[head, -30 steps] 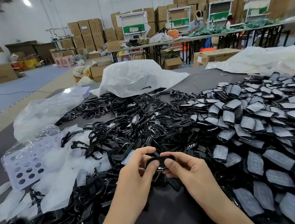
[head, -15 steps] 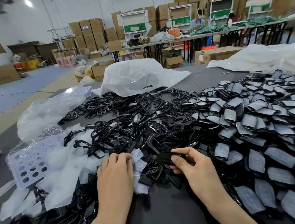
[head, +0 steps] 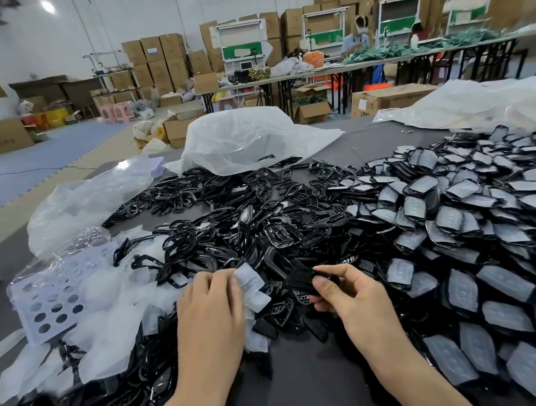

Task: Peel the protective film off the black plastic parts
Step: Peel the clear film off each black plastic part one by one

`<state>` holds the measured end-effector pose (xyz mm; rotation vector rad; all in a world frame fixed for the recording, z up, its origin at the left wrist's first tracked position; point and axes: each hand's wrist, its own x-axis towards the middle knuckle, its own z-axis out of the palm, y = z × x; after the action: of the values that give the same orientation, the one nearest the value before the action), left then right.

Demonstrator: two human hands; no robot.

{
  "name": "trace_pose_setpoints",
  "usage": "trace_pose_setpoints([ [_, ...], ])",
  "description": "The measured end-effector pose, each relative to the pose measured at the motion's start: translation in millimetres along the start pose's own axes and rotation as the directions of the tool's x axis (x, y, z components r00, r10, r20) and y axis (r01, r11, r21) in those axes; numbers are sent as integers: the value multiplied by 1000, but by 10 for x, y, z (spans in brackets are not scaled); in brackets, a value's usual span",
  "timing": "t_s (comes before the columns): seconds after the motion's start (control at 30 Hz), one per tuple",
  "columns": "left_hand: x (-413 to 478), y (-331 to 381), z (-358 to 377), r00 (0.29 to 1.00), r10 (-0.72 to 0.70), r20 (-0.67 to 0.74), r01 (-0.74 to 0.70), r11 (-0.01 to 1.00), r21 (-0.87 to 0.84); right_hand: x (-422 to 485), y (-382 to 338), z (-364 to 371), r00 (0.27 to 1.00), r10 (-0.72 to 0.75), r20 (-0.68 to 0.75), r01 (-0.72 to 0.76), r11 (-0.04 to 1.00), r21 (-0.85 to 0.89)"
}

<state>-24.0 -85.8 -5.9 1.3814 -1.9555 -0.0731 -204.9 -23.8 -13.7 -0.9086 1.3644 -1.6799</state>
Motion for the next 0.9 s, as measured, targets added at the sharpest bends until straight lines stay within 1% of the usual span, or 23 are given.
trace_pose_setpoints([
  [0.07,-16,71,-46,999,44,12,-40,972,-232,13,8,-3,1000,11,-13,-10,999,36],
  [0.13,-44,164,-90,992,112,61,-78,910,-407,23,19,-8,999,17,-29,-15,997,72],
  [0.23,-84,259,-72,974,163,156,-55,844,-533,24,13,-8,999,27,-26,-24,991,130],
  [0.33,-107,303,2,960,68,272,103,817,-568,4,-15,14,999,34,32,-38,992,120],
  [0.37,-110,306,21,960,50,274,125,803,-583,-2,-14,19,997,39,60,-46,993,112],
  [0.47,-98,301,41,985,9,171,102,774,-625,-42,-43,41,990,65,129,-85,984,155],
  [0.53,-83,296,36,991,-17,135,98,779,-619,-73,-74,54,985,56,165,-83,984,158],
  [0.6,-94,297,43,991,-13,130,93,770,-631,-94,-98,60,981,44,188,-74,985,157],
  [0.73,-112,306,53,988,-43,147,130,743,-657,-92,-95,45,980,16,197,-38,993,107],
  [0.83,-104,297,61,986,-74,149,157,712,-684,-100,-118,60,975,-7,224,-27,989,148],
  [0.9,-111,305,66,982,-102,160,186,692,-698,-104,-130,72,975,-18,223,-12,991,135],
])
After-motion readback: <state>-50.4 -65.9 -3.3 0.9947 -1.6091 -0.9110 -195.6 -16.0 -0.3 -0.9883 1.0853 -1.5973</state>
